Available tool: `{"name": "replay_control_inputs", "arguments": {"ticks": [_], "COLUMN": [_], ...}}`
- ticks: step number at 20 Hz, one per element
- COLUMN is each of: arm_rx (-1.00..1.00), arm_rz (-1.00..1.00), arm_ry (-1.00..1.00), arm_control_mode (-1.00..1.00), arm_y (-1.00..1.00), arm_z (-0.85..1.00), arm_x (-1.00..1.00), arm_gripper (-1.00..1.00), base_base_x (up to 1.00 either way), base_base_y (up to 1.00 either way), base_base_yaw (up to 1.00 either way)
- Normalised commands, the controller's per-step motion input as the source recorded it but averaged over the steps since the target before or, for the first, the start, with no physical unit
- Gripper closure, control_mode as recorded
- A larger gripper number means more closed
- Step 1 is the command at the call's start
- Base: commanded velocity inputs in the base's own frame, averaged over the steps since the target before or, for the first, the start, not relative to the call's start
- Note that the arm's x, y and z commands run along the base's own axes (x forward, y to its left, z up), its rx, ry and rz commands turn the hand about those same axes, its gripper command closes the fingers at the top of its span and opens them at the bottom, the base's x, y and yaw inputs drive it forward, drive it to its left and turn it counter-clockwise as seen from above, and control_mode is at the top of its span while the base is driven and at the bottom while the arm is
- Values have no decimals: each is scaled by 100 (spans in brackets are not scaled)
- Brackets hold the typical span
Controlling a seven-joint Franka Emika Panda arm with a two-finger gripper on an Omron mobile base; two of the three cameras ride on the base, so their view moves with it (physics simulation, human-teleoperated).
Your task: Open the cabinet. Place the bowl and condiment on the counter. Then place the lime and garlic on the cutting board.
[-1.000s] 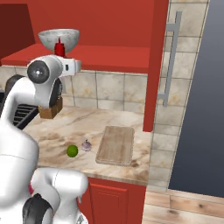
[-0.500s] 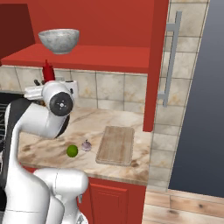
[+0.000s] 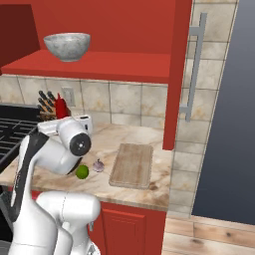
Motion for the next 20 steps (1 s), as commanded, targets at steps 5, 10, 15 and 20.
{"name": "replay_control_inputs", "arguments": {"ticks": [5,10,15,20], "arm_rx": [5,3,0,-1], "arm_rz": [0,0,9,20], "arm_ry": [1,3,1,0], "arm_control_mode": [-100,-100,-100,-100], "arm_y": [0,0,0,0], "arm_z": [-69,-44,-25,-64], "arm_x": [75,98,88,78], "arm_gripper": [100,100,100,100], "base_base_x": [0,0,0,0], "base_base_y": [0,0,0,0], "base_base_yaw": [0,0,0,0]}}
